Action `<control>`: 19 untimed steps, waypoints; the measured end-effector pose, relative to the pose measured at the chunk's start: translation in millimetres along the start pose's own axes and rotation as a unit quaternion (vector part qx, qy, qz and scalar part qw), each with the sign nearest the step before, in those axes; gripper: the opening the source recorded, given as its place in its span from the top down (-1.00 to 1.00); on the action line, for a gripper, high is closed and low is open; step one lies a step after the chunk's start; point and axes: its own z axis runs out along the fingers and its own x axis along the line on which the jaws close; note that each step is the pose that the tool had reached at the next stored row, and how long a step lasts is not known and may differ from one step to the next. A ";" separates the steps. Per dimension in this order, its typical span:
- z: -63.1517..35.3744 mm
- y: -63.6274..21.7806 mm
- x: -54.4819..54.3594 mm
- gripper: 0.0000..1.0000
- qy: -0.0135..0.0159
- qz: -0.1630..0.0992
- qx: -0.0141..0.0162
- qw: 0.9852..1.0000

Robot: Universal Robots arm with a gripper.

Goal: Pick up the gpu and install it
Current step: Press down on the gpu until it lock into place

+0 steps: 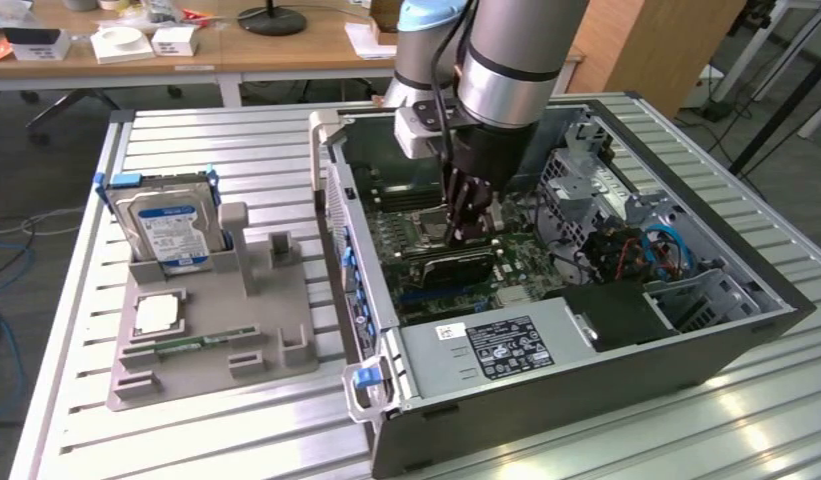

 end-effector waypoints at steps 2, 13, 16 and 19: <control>1.0 -0.2 -2.3 0.80 0.000 0.000 0.000 1.000; 12.5 -0.5 -3.5 0.80 0.000 0.000 0.000 1.000; 13.0 -0.5 -3.5 0.80 0.000 0.000 0.000 1.000; 17.4 -0.6 -3.4 0.80 -0.001 0.000 0.000 1.000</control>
